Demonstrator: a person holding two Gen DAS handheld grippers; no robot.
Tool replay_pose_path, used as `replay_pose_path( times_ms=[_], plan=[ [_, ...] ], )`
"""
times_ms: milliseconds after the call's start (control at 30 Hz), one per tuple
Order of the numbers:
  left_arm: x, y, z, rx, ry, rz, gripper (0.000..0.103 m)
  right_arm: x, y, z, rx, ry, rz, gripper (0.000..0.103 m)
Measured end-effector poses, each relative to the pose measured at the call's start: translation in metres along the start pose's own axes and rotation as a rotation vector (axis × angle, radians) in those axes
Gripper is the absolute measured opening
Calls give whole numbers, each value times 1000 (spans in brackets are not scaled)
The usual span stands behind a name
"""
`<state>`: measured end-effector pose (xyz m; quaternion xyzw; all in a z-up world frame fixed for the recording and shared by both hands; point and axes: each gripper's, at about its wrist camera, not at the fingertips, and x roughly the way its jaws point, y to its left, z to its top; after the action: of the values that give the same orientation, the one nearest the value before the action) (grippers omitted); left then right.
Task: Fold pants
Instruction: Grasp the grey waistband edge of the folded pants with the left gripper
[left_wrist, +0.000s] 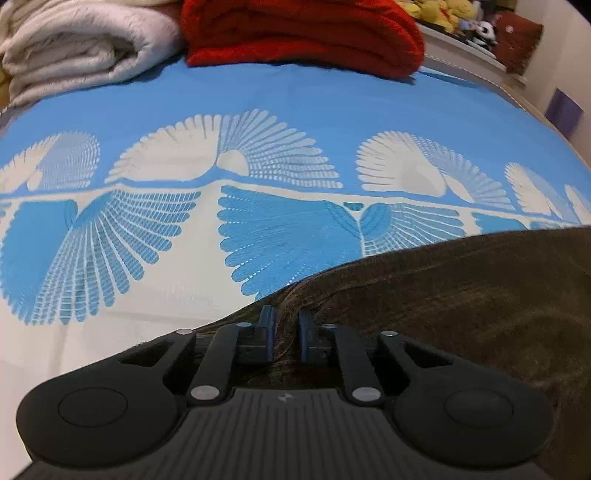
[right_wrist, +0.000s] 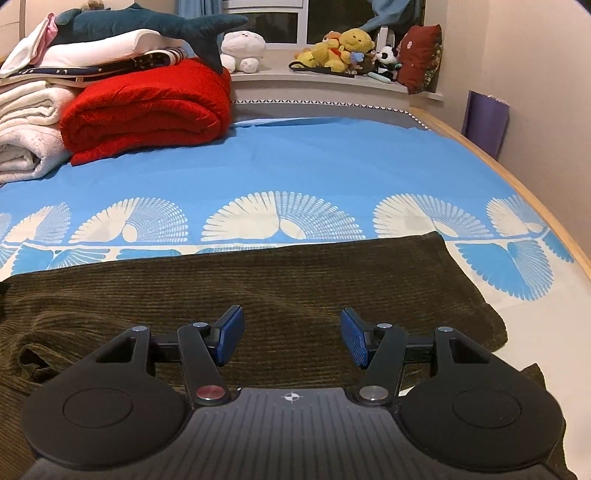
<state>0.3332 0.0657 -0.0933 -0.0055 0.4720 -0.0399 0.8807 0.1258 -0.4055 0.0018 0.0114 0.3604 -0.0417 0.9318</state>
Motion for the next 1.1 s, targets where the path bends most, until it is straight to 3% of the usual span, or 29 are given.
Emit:
replay_pose_path(
  times_ms=[333, 433, 533, 667, 733, 833, 900, 967, 1100],
  plan=[
    [-92, -40, -26, 105, -18, -43, 8, -10, -4, -8, 22, 16, -26, 60],
    [-141, -47, -44, 81, 1, -125, 7, -14, -10, -16, 35, 34, -34, 60],
    [-189, -59, -78, 150, 13, -197, 7, -21, -17, -19, 58, 46, -38, 60],
    [-207, -81, -142, 292, 149, -300, 8, -34, -31, -23, 90, 31, -32, 60],
    [-198, -79, -164, 297, 220, -315, 9, -36, -39, -26, 99, 38, -35, 60],
    [-189, -54, -175, 153, 247, -239, 22, -35, -50, -30, 126, 58, -44, 60],
    [-188, -32, -174, 17, 240, -219, 42, -33, -59, -30, 163, 70, -46, 60],
    [-185, -12, -171, -109, 237, -183, 46, -32, -66, -31, 212, 77, -40, 60],
    [-160, 17, -172, -359, 327, -130, 51, -30, -75, -29, 288, 76, -32, 60]
  ],
)
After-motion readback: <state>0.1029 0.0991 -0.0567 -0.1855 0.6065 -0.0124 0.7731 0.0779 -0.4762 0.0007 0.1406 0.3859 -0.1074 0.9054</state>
